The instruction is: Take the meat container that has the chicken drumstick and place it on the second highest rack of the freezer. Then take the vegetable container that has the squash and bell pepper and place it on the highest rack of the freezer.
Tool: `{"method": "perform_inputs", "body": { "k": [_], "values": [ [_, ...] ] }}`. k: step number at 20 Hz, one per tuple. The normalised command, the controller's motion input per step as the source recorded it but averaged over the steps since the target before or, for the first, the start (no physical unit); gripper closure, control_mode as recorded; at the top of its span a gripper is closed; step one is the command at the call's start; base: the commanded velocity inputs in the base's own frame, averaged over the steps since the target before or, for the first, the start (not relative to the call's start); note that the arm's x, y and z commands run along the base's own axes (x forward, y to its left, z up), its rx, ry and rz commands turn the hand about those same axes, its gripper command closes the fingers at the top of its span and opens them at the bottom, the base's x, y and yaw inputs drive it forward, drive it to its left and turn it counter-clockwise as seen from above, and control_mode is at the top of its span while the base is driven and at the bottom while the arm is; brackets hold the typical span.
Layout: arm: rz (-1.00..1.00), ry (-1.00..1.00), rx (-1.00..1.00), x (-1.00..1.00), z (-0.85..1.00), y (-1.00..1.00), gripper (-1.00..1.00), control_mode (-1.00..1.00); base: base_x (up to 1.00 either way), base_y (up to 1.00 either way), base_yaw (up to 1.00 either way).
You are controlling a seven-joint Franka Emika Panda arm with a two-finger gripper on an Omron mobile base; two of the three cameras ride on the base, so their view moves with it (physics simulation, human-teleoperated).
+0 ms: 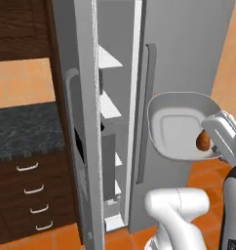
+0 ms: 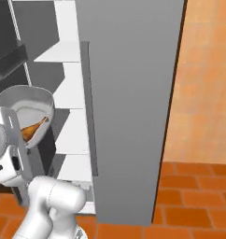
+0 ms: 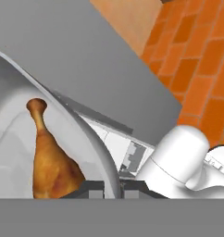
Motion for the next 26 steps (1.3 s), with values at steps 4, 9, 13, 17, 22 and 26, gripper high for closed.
{"method": "perform_inputs", "body": {
  "k": [4,9,13,17,22,26],
  "values": [
    [0.00,0.00,0.00,0.00,0.00,0.00,1.00,1.00,0.40,-0.20,0.59],
    [0.00,0.00,0.00,0.00,0.00,0.00,1.00,1.00,0.63,-0.39,0.33],
    [0.00,0.00,0.00,0.00,0.00,0.00,1.00,1.00,0.80,-0.60,0.19],
    [0.00,0.00,0.00,0.00,0.00,0.00,1.00,1.00,0.97,-0.27,0.22],
    [0.00,0.00,0.00,0.00,0.00,0.00,1.00,1.00,0.93,0.01,0.27],
    [0.00,0.00,0.00,0.00,0.00,0.00,1.00,1.00,0.99,0.02,0.19]
  ]
}}
